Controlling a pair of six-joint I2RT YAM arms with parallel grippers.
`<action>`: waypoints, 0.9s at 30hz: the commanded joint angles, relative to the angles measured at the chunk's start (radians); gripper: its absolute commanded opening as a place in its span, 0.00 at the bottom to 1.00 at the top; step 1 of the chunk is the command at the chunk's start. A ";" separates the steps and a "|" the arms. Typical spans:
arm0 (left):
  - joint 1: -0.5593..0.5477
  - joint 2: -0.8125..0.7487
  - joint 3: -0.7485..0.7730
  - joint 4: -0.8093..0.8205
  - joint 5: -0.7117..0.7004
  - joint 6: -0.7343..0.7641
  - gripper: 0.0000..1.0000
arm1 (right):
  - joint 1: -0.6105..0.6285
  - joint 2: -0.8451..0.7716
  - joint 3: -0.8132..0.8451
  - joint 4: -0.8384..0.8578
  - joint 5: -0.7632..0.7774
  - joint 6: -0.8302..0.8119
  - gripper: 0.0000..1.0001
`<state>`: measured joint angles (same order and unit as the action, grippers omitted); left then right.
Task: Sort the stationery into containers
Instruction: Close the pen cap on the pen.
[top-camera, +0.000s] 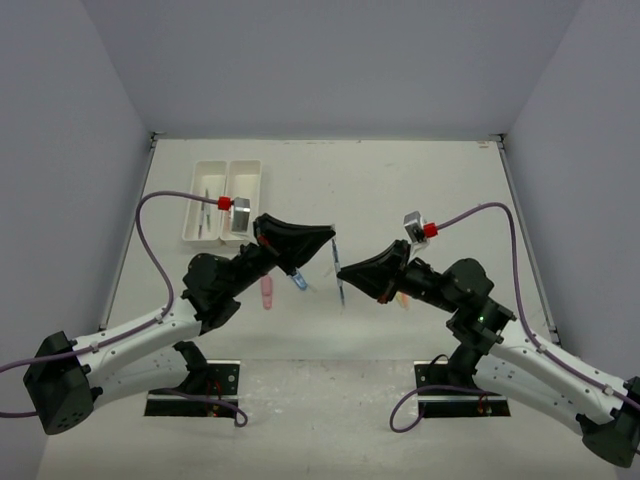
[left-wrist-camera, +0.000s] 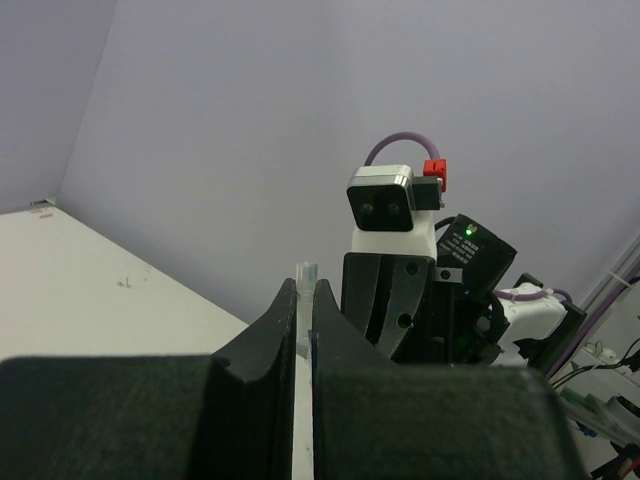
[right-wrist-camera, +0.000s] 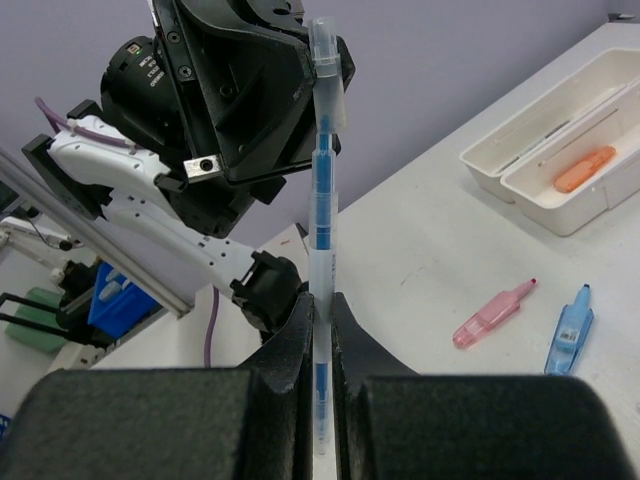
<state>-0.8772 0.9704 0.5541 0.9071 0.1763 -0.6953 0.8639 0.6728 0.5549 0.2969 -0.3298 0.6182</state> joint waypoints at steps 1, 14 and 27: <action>0.001 0.005 -0.033 0.058 0.011 -0.029 0.00 | 0.006 0.011 0.105 0.045 0.057 -0.034 0.00; 0.000 -0.021 -0.059 0.066 -0.046 -0.078 0.00 | 0.006 0.134 0.175 0.125 0.054 -0.008 0.00; 0.000 0.002 -0.023 -0.077 0.017 0.000 0.00 | 0.006 0.101 0.222 0.035 0.115 -0.099 0.00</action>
<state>-0.8715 0.9692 0.5212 0.9710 0.1141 -0.7590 0.8722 0.8094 0.7004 0.2471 -0.2886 0.5645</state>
